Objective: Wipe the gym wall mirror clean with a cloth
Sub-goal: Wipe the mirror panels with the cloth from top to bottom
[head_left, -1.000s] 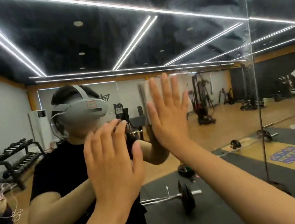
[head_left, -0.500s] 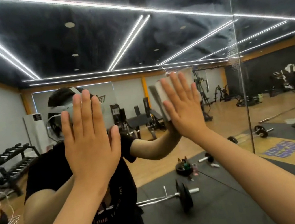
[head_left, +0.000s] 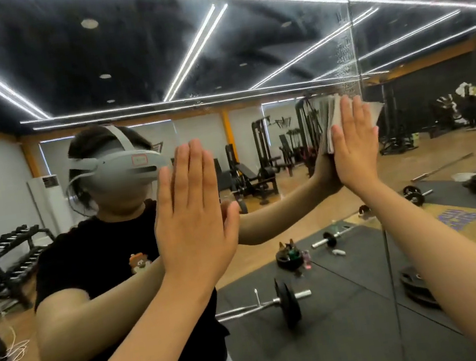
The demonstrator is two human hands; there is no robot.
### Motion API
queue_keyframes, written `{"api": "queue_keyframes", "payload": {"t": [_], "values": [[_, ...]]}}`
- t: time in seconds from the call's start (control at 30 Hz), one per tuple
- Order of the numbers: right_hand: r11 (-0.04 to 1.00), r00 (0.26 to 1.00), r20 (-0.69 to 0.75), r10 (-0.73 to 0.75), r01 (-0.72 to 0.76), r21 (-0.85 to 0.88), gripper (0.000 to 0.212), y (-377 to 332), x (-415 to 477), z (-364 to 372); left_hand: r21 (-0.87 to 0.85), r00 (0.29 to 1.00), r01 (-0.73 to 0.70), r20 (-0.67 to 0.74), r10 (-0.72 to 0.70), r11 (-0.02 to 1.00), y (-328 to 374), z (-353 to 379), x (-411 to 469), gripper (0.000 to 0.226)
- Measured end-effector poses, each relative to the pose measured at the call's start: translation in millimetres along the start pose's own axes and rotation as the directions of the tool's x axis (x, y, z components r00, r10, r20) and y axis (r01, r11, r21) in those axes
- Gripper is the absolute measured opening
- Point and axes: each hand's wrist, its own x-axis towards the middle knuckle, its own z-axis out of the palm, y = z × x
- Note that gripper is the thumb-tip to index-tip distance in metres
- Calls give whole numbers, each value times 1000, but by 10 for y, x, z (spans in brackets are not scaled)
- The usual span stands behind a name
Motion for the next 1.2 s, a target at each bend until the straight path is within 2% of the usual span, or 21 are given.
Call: {"api": "queue_keyframes", "payload": {"t": [0.1, 0.27, 0.33, 0.4, 0.5, 0.57, 0.67, 0.73, 0.8, 0.87, 0.9, 0.97, 1.03, 1.07, 1.13, 1.2], "values": [[998, 998, 0, -62, 62, -11, 62, 193, -421, 167, 38, 1000, 7, 16, -7, 999, 62, 88, -50, 79], [966, 957, 136, -255, 258, -6, 59, 762, -1681, 380, -1, 1000, 14, 14, -14, 1000, 67, 96, -52, 77], [944, 935, 163, -316, 326, -44, 61, 948, -1785, 373, -11, 1000, 12, 16, -12, 1000, 65, 100, -58, 78], [955, 948, 146, -283, 293, -51, 61, 923, -1538, 330, -21, 1000, 11, 12, -11, 1000, 63, 96, -56, 78], [996, 994, 69, -87, 87, -8, 60, 642, -832, 221, -49, 1000, 17, -23, -18, 999, 64, 105, -57, 78], [1000, 1000, 15, -6, 6, -11, 65, 428, -325, 101, -45, 999, 18, -36, -20, 999, 65, 105, -61, 78], [999, 999, -28, 37, -37, 2, 76, 236, 85, 4, -34, 999, 24, -39, -26, 999, 69, 108, -59, 79], [1000, 999, -30, 22, -22, 11, 73, 120, 50, 50, -31, 999, 29, -35, -30, 999, 80, 107, -52, 79], [995, 996, 5, -94, 94, -24, 67, -85, -205, 166, -32, 999, 37, -30, -38, 999, 83, 109, -50, 80], [951, 952, 45, -301, 303, -55, 63, -333, -600, 295, -30, 999, 43, -28, -44, 999, 79, 121, -57, 80], [904, 904, 72, -422, 425, -50, 63, -428, -809, 355, -27, 999, 42, -30, -43, 999, 72, 126, -63, 79], [763, 761, 130, -635, 645, -46, 61, -457, -1114, 426, -21, 999, 42, -28, -43, 999, 56, 122, -66, 78], [641, 643, 160, -749, 764, -69, 58, -254, -1141, 415, -28, 999, 51, -14, -51, 998, 53, 98, -60, 78], [622, 627, 162, -762, 778, -87, 58, -113, -1082, 395, -40, 998, 60, -10, -60, 997, 57, 76, -52, 78], [672, 678, 169, -715, 734, -100, 60, 177, -902, 333, -70, 997, 75, -11, -76, 995, 72, 27, -30, 77], [784, 788, 169, -592, 612, -108, 63, 431, -641, 234, -76, 997, 66, -30, -68, 995, 65, -9, 0, 74]]}}
